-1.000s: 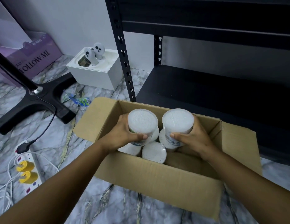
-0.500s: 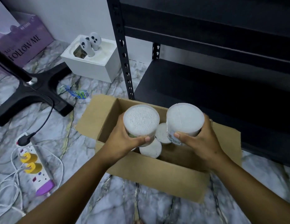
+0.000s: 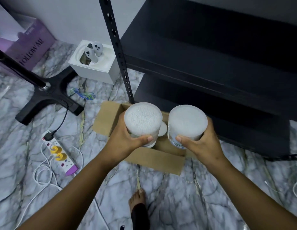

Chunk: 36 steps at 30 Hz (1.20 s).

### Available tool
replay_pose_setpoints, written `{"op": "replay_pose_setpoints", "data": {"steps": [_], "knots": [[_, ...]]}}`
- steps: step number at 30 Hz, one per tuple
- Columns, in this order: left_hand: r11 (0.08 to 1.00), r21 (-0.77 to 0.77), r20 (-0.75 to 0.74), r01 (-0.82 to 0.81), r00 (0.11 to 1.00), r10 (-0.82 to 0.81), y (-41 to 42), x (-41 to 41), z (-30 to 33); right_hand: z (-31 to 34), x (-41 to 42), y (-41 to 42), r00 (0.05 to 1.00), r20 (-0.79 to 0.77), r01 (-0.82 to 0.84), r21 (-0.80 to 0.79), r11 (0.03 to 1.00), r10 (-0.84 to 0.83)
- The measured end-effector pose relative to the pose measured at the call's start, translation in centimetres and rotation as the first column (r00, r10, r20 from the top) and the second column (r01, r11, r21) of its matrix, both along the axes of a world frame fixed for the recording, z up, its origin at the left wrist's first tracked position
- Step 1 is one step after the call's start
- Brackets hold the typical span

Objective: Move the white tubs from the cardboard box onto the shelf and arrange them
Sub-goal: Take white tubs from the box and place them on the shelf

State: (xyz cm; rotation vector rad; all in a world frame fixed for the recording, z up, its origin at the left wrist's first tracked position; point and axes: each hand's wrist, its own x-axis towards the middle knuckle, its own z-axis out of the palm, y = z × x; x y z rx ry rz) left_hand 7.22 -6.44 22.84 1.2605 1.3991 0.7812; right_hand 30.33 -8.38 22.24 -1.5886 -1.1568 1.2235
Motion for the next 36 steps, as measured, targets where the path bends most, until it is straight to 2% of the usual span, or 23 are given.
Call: {"op": "replay_pose_setpoints", "data": {"steps": [6,20,32,36], "knots": [[1.0,0.015,0.03,0.008,1.0,-0.009,-0.7,1.3,8.3,7.7,1.3,-1.6,0.998,-0.047,0.041,-0.019,0.999,-0.042],[0.999,0.045,0.045,0.027,0.999,-0.029,-2.6,6.8,24.0,23.7,5.3,-5.4,0.979,-0.144,0.154,0.043,0.987,-0.147],[0.995,0.064,0.125,0.08,0.988,-0.088,-4.5,10.7,36.4,35.6,7.5,-8.6,0.95,-0.113,0.3,0.06,0.952,-0.292],[0.99,0.088,0.107,0.112,0.987,-0.121,-4.0,11.3,39.8,38.9,7.2,-9.0,0.938,-0.119,0.335,0.055,0.941,-0.327]]}}
